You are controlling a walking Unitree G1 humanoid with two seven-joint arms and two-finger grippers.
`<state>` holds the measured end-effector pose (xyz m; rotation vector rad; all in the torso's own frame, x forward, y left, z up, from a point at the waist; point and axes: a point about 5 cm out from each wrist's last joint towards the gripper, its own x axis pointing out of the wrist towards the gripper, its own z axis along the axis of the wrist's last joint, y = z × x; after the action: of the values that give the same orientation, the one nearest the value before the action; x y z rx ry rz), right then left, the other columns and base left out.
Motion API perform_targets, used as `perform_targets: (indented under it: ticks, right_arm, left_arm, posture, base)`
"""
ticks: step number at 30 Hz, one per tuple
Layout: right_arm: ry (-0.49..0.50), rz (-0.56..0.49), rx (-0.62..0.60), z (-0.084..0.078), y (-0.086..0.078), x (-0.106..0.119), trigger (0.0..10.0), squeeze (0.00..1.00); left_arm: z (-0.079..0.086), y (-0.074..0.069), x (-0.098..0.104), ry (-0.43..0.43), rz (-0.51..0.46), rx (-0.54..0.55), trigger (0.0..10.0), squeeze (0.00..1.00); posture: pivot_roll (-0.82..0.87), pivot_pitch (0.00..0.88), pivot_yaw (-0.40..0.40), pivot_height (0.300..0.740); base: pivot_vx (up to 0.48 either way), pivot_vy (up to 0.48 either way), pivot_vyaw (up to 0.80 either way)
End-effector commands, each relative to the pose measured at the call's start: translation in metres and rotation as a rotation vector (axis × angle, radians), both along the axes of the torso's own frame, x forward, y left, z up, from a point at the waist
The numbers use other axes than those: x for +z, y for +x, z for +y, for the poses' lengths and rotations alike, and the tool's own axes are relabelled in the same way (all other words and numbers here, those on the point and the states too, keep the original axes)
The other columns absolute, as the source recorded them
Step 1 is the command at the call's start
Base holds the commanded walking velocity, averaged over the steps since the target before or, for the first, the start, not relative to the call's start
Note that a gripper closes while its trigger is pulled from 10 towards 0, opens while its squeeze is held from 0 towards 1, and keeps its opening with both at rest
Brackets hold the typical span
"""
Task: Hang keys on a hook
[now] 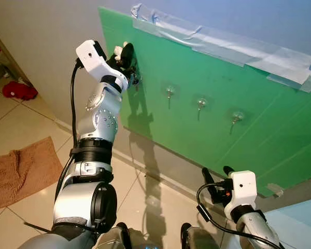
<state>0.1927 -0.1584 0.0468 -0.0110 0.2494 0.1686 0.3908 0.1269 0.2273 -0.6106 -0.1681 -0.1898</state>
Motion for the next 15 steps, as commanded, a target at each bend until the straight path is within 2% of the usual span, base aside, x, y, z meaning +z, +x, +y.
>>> perform_targets:
  ticks: [1, 15]
  right_arm:
    - [0.001, 0.02, 0.004, 0.0, -0.003, -0.004, 10.0, 0.0]
    - [0.004, 0.022, 0.0, 0.001, -0.003, -0.004, 10.0, 0.0]
  left_arm:
    - [0.0, -0.002, -0.004, 0.011, 0.02, 0.006, 0.0, 0.0]
    - [-0.001, -0.007, -0.016, 0.001, 0.076, 0.024, 0.0, 0.0]
  posture:
    - [-0.3, 0.145, 0.038, 0.74]
    - [-0.3, 0.155, 0.042, 0.74]
  base:
    - [0.0, 0.0, 0.0]
    - [0.0, 0.0, 0.0]
